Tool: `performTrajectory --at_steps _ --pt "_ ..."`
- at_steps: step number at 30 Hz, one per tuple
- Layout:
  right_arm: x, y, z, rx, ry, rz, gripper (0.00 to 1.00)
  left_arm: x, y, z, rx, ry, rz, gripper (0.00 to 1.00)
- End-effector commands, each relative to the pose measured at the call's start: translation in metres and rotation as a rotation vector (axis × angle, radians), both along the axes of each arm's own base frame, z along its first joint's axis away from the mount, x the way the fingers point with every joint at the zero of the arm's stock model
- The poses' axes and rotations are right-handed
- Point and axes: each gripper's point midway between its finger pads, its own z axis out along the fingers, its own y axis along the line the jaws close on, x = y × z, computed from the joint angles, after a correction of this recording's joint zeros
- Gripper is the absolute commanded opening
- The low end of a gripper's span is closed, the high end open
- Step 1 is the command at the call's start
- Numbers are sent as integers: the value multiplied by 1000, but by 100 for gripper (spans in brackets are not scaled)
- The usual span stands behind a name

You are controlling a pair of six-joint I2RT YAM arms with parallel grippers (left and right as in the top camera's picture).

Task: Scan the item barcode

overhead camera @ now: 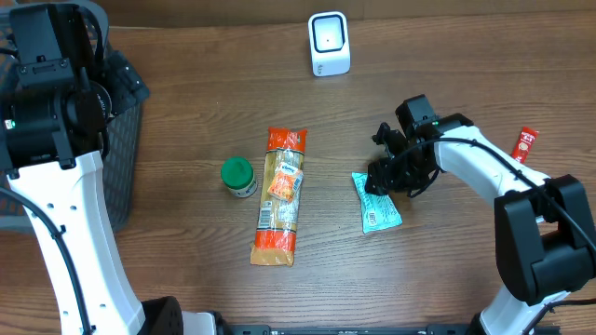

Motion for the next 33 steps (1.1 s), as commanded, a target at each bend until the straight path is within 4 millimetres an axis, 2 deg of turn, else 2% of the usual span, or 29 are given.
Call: performTrajectory --at_steps 1,4,8,11,18,19,22,27,33 --pt "-2 0 -3 15 5 -9 62 1 4 2 15 0 6 99" --pt "-3 0 -4 20 4 -9 62 1 4 2 15 0 6 100" --pt "-6 -1 -11 18 13 -30 52 1 4 2 15 0 6 99" --pt "-9 -2 -14 17 17 -30 49 1 4 2 16 1 6 100" --pt "-9 -2 -14 17 18 -33 49 1 4 2 15 0 6 100" --pt "-9 -2 -14 17 18 -33 47 1 4 2 15 0 6 100" --pt "-9 -2 -14 16 26 -50 32 1 4 2 15 0 6 100" --pt "-8 4 -11 54 28 -51 44 0 4 2 16 0 7 100" --pt "-1 -5 -8 88 36 -93 45 1 4 2 16 1 6 100"
